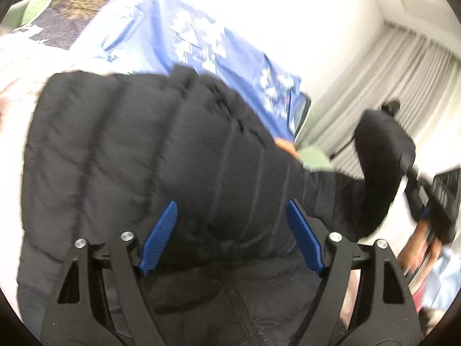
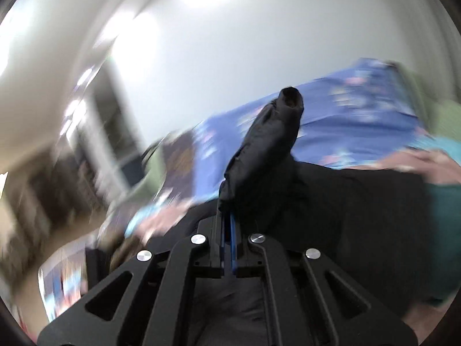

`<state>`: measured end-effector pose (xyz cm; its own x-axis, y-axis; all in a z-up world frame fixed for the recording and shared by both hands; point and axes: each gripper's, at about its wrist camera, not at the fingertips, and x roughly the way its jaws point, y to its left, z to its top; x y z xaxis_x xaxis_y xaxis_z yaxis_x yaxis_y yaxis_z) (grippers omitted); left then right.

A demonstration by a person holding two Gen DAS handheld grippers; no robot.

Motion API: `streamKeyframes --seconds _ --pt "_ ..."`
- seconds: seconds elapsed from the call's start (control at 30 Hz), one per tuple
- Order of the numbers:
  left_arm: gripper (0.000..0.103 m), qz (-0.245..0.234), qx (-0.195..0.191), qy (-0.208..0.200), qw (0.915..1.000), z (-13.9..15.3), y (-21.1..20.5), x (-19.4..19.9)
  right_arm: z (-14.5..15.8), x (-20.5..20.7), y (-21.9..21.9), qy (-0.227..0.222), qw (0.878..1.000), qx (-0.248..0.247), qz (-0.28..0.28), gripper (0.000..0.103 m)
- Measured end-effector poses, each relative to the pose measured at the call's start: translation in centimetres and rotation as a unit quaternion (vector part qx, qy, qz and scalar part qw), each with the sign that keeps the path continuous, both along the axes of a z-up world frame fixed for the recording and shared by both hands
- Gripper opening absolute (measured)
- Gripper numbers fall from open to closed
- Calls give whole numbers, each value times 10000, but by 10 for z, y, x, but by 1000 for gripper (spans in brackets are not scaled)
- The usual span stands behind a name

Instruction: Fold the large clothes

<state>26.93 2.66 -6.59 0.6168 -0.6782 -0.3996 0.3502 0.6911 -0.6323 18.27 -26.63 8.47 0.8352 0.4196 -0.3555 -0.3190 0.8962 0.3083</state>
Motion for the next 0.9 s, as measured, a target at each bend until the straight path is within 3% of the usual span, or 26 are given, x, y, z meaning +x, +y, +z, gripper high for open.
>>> streamKeyframes --seconds 0.13,0.3,0.5,0.6,0.77,0.9 --pt "89 41 -649 -72 9979 3 39 0 -52 24 94 557 9919 -926 660 3" --pt "98 -330 -1191 87 9923 -3 63 6 -109 50 142 1166 9821 -1210 846 3" --pt "99 -400 -870 518 9941 -17 47 16 -131 40 179 1057 9729 -1789 1015 3" --pt "99 -297 -661 502 9961 -15 45 18 -139 40 187 1082 9679 -2029 1016 4" --pt "99 -111 -749 605 9953 -13 58 22 -152 55 198 1285 9670 -2004 906 4" --pt "99 78 -512 683 9963 -16 65 24 -158 66 210 1298 9654 -2052 955 4"
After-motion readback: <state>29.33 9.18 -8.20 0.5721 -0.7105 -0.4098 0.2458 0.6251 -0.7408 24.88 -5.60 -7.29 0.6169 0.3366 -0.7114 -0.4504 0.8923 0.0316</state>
